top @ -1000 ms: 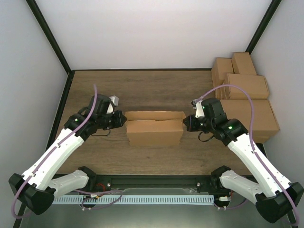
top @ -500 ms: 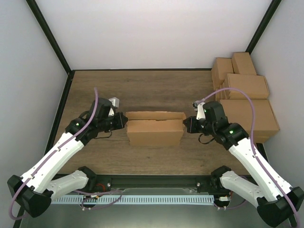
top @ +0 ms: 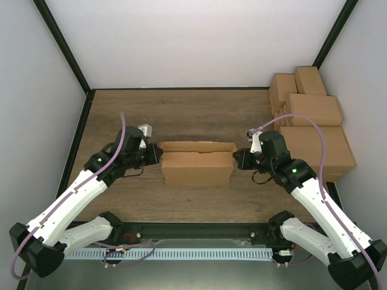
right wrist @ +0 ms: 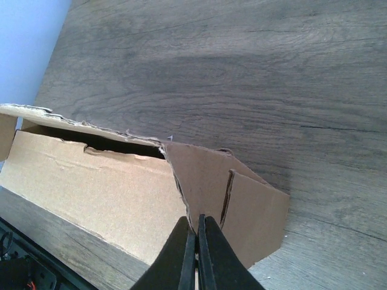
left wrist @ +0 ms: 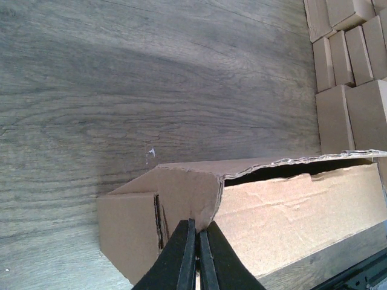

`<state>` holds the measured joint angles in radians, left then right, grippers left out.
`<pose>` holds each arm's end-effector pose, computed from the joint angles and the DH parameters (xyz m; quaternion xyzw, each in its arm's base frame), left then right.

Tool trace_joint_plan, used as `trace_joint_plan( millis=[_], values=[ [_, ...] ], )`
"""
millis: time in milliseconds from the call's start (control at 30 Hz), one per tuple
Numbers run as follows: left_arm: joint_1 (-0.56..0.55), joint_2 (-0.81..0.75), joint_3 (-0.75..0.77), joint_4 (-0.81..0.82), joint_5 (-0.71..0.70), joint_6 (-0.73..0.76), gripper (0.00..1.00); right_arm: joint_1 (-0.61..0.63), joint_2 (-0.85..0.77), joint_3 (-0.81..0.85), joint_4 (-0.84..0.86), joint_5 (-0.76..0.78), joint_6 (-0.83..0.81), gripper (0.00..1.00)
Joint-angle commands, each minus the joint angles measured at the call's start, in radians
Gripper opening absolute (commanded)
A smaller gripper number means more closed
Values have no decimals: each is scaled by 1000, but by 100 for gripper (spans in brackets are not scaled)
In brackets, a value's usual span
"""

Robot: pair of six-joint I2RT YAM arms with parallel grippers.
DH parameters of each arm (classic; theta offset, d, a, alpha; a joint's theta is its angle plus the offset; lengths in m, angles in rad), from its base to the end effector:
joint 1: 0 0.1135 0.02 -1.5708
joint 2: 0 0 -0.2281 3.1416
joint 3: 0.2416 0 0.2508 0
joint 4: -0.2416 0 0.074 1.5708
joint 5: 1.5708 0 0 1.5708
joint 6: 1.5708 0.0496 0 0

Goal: Fold the paper box

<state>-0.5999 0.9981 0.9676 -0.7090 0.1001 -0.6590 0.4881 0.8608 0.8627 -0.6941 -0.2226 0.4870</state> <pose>0.1893 -0.1355 0.2746 -0.0068 0.9139 -0.2744 0.2990 0.1794 0.1076 0.2688 -0.0477 0.8994 0.2868 0.3263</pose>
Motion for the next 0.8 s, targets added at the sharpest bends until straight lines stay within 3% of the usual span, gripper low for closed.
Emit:
trace_joint_plan(
  millis=[0,767],
  values=[
    [-17,13,-12,-66,48,-5,4,17,1,-1,-71,-34,43,1],
    [-17,32,13,-98,29,18,4,29,2,-20,-119,46,44,1]
  ],
)
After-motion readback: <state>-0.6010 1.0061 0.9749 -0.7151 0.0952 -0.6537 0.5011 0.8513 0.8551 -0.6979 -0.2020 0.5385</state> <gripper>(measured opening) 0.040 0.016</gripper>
